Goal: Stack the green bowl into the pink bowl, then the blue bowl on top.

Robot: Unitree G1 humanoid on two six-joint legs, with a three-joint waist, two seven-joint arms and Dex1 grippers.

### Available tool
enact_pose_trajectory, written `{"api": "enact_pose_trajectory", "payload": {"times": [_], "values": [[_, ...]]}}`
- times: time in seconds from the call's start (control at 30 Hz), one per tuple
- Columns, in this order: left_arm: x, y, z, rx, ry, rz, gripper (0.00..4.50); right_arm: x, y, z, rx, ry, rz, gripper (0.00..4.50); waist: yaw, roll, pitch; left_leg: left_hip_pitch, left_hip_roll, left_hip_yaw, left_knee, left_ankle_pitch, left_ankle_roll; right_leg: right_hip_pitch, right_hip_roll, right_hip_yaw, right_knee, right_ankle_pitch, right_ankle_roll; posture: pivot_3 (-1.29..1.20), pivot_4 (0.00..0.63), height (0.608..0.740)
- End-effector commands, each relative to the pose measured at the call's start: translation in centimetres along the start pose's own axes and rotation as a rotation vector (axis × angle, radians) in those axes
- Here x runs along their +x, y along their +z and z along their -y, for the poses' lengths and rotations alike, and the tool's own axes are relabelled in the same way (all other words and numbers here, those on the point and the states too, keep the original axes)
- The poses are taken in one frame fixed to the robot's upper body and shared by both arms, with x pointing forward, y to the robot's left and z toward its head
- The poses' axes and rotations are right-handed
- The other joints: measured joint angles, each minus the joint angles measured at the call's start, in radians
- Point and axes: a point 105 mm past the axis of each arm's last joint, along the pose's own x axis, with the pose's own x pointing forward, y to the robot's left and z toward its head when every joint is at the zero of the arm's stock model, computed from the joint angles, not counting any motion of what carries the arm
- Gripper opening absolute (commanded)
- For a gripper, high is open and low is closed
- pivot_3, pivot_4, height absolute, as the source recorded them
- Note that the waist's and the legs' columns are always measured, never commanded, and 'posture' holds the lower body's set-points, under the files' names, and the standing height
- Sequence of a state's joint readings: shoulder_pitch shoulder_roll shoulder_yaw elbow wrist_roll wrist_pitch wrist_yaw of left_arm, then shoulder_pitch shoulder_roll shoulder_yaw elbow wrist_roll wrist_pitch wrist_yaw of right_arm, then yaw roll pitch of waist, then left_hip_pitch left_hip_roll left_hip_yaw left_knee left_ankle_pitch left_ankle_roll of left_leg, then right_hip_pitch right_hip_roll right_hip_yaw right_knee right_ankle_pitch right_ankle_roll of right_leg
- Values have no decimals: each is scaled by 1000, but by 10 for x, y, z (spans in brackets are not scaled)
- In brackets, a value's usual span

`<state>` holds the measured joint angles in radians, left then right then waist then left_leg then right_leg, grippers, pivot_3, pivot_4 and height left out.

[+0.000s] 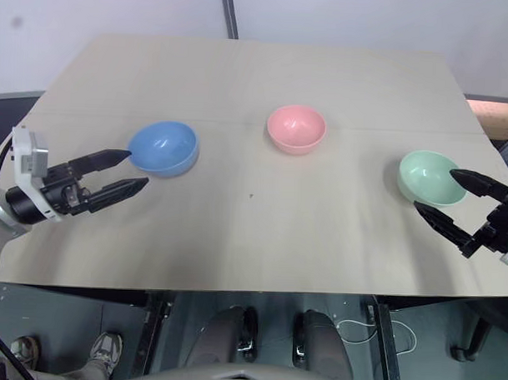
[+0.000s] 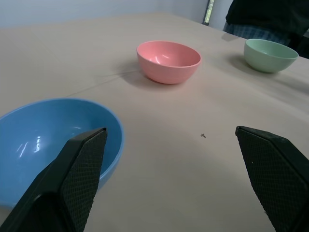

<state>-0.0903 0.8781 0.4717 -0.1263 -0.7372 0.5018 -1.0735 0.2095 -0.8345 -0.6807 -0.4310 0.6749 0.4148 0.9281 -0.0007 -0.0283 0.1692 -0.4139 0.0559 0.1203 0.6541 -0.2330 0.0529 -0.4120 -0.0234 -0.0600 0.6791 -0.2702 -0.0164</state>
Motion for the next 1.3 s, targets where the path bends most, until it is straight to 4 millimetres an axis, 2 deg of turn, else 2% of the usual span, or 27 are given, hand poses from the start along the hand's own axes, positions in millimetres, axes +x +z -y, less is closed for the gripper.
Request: {"api": "enact_pose_trajectory", "payload": {"times": [0.03, 0.23, 0.5, 0.6, 0.7, 0.83, 1.03, 1.17, 1.3], "values": [[1, 15, 5, 46, -40, 18, 4490, 4, 8, 2, -26, -1, 19, 4500, 0, 0, 0, 0, 0, 0, 0, 0, 0, 0, 0, 0, 0, 0, 0, 0, 150, 740], [14, 19, 13, 39, -145, 48, 4490, 17, 1, 2, -51, -13, 7, 4500, 1, 0, 0, 0, 0, 0, 0, 1, -1, 0, 0, 0, 1, 0, 0, 0, 150, 740], [29, 25, 37, 101, -308, 78, 4490, 33, -15, 2, -38, -12, -34, 4500, 0, 0, 0, 0, 0, 0, 0, 2, -3, 0, 0, 0, 0, 0, 0, 0, 150, 740], [35, 31, 40, 118, -335, 112, 4490, 48, -17, 2, -53, 1, -47, 4500, -4, 0, 0, 0, 0, 1, 0, 2, -4, 0, 0, 0, 1, 0, 0, 0, 150, 740], [40, 34, 39, 118, -323, 137, 4490, 71, -15, 4, -148, -25, -70, 4500, -10, 0, 0, 1, 0, 1, 1, 3, -4, 0, 1, 0, 2, 0, 0, 0, 150, 740], [47, 34, 43, 107, -295, 139, 4490, 95, -8, -7, -167, 87, -10, 4500, -11, 0, 0, 0, 0, 1, 1, 3, -4, 0, 1, 0, 2, 0, 0, 0, 150, 740], [40, 43, 54, 107, -347, 185, 4490, 98, -13, 3, -136, 79, -51, 4500, -2, 0, 0, -1, -1, 0, 1, 3, -4, 0, 1, 0, 0, 2, -4, 0, 150, 740], [28, 47, 67, 85, -464, 210, 4490, 98, -26, 13, -119, -48, -142, 4500, -8, 0, 0, -1, 0, 1, 1, 3, -4, 0, 1, 0, 1, 2, -4, 0, 150, 740], [32, 44, 57, 116, -383, 187, 4490, 99, -28, 10, -127, -64, -139, 4500, -8, 0, 0, 0, 0, 1, 1, 3, -4, 0, 1, 0, 1, 1, -2, 0, 150, 740]]}}
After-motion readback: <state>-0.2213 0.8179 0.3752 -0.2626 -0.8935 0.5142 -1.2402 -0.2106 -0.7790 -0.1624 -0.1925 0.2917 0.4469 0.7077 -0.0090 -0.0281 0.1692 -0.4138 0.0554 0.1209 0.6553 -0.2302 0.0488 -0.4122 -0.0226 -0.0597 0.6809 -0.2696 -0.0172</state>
